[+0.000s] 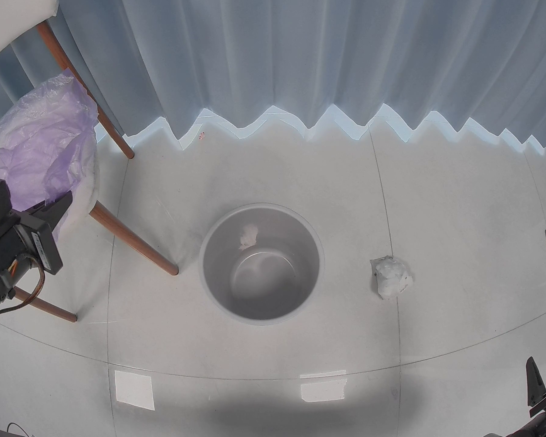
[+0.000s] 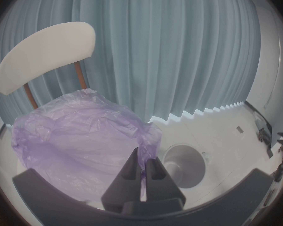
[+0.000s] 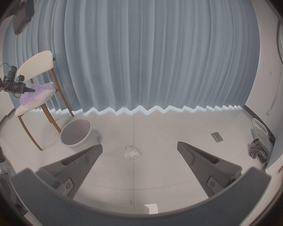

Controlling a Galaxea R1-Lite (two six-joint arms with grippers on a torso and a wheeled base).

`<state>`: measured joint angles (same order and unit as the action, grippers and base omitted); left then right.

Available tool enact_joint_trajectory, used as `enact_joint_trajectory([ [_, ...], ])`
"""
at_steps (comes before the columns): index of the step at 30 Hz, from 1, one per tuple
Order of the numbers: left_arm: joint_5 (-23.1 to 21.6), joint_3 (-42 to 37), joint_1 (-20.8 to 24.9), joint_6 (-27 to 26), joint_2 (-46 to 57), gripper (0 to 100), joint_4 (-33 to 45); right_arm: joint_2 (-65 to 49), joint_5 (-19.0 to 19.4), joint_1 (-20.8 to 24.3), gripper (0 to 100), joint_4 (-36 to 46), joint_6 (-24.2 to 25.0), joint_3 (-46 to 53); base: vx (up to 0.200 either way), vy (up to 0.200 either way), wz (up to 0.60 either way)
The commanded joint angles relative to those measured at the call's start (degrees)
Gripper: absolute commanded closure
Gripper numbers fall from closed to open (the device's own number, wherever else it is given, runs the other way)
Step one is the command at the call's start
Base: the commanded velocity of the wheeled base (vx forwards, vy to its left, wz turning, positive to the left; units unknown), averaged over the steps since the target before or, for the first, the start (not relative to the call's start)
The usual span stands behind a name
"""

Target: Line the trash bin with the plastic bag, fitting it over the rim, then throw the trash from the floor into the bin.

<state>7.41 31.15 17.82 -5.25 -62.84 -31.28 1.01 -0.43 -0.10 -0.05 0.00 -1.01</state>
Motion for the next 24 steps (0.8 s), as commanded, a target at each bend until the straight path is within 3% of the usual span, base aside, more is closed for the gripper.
enact_joint_trajectory([
  [1, -0.8, -1.3, -0.5, 2.8, 4.4, 100, -0.3, -0.9, 0.0, 0.0, 0, 0.0, 0.0, 1.0, 0.0, 0.0, 0.0],
  [7, -5.6, -1.0, -0.2, 9.2, 4.7, 100, -0.4, -0.9, 0.0, 0.0, 0, 0.0, -0.1, 1.0, 0.0, 0.0, 0.0],
  [12, -12.6, 0.2, 0.2, 10.2, 4.4, 100, -0.4, -1.0, 0.0, 0.0, 0, 0.0, 0.0, 1.0, 0.0, 0.0, 0.0],
  [16, -15.7, 1.9, 2.0, 10.6, 4.1, 100, -0.4, -0.9, 0.0, 0.0, 0, 0.0, 0.0, 1.0, 0.0, 0.0, 0.0],
  [19, -16.6, 4.4, 5.6, 12.6, 3.9, 100, -0.5, -0.9, 0.0, 0.0, 0, 0.0, 0.0, 1.0, 0.0, 0.0, 0.0],
  [24, -16.6, 7.5, 16.1, 19.0, 2.8, 100, -0.4, -1.0, 0.0, 0.0, 0, 0.0, 0.0, 1.0, 0.0, 0.0, 0.0],
])
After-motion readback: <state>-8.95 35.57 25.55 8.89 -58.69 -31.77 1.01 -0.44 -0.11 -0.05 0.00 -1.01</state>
